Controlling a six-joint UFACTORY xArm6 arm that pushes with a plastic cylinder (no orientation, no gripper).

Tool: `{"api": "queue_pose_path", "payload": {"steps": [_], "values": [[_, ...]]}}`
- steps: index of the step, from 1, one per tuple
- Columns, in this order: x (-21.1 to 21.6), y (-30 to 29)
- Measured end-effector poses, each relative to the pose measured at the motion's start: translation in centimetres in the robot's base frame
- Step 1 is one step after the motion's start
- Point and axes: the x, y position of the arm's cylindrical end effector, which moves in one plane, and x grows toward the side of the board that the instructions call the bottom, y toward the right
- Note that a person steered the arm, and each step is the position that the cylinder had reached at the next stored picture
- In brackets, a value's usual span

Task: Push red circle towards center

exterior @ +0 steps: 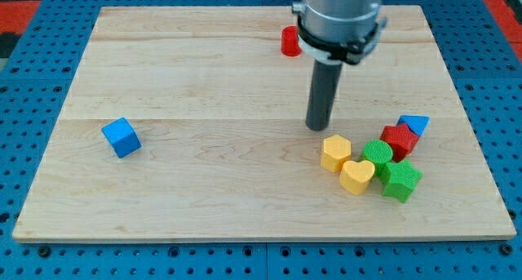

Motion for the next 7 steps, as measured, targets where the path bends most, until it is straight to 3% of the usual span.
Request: {"api": "queue_pose_path", "payload": {"steps": [3, 4, 6, 7], "values": [[-20.2, 4.3], [-23.7, 3.7], [-24.1, -3.9], [-22.3, -6.7]]}}
